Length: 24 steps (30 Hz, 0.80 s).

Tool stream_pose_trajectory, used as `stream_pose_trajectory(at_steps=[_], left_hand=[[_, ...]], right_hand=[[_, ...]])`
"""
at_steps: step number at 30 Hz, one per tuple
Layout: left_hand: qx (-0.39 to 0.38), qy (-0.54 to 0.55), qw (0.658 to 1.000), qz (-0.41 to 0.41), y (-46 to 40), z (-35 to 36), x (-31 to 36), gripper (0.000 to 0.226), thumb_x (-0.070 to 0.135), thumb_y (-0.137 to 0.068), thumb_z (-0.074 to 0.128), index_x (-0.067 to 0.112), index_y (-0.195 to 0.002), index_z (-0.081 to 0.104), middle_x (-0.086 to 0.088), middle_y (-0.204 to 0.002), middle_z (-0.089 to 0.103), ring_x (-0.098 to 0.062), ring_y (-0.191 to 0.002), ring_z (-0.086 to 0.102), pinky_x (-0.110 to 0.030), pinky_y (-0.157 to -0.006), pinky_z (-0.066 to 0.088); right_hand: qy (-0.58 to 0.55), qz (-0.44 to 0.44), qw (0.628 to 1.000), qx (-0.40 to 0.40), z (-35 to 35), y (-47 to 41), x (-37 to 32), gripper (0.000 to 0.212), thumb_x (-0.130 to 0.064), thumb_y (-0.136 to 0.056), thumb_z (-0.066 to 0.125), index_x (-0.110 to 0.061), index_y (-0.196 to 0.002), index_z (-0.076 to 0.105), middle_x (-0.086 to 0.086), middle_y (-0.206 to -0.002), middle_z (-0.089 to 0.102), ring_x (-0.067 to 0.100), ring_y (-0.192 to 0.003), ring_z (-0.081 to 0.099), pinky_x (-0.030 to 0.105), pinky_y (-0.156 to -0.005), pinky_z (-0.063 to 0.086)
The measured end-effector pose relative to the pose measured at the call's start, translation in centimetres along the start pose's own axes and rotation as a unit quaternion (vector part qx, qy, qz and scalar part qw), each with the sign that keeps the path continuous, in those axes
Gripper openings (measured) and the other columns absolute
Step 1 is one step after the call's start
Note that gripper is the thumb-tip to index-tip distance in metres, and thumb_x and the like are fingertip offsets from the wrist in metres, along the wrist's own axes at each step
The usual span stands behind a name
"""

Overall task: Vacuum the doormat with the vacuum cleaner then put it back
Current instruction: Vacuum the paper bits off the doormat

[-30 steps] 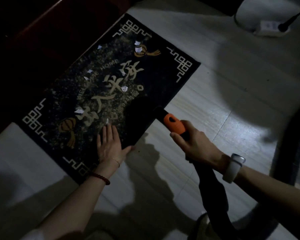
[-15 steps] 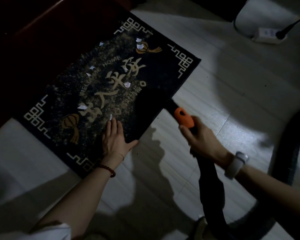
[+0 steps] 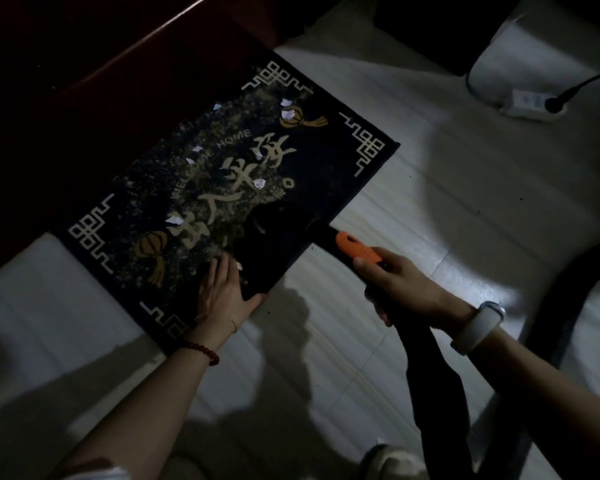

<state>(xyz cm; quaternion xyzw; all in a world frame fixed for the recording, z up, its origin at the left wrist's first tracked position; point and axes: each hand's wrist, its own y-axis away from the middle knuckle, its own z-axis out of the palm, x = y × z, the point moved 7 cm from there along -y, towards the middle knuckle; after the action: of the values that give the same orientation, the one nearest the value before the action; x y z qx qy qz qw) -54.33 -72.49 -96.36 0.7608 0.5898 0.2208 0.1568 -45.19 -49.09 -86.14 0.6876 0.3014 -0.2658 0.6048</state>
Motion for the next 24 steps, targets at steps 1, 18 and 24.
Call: stream_pose_trajectory(at_steps=[1,18,24], left_hand=[[-0.012,0.009,1.0,-0.016,0.9,0.0,-0.3,0.09,0.049,-0.087,0.053,0.005,-0.148,0.004,-0.01,-0.157,-0.003,-0.024,-0.145,-0.003,-0.036,-0.118,0.006],[0.011,0.093,0.989,-0.11,5.3,2.8,-4.5,0.072,0.035,-0.094,0.046,0.011,-0.149,0.006,-0.012,-0.157,-0.004,-0.03,-0.144,-0.001,-0.043,-0.116,0.012],[0.016,0.054,0.989,-0.134,6.4,4.1,-9.7,0.072,0.041,-0.095,0.042,0.008,-0.149,0.007,-0.01,-0.157,-0.003,-0.025,-0.145,-0.004,-0.042,-0.117,0.008]], right_hand=[[0.005,0.005,0.999,-0.043,0.6,0.2,0.2,0.036,-0.036,-0.093,0.048,-0.016,-0.124,0.045,0.014,-0.064,0.049,0.017,-0.038,0.049,0.025,-0.039,0.044],[0.076,-0.03,0.99,0.115,-0.6,0.3,3.5,0.032,-0.037,-0.093,0.048,-0.018,-0.117,0.04,0.008,-0.065,0.054,0.021,-0.041,0.055,0.028,-0.04,0.047],[0.238,-0.07,0.958,0.144,4.0,0.6,2.6,0.034,-0.045,-0.091,0.047,-0.022,-0.113,0.036,0.013,-0.078,0.061,0.034,-0.059,0.064,0.047,-0.057,0.056]])
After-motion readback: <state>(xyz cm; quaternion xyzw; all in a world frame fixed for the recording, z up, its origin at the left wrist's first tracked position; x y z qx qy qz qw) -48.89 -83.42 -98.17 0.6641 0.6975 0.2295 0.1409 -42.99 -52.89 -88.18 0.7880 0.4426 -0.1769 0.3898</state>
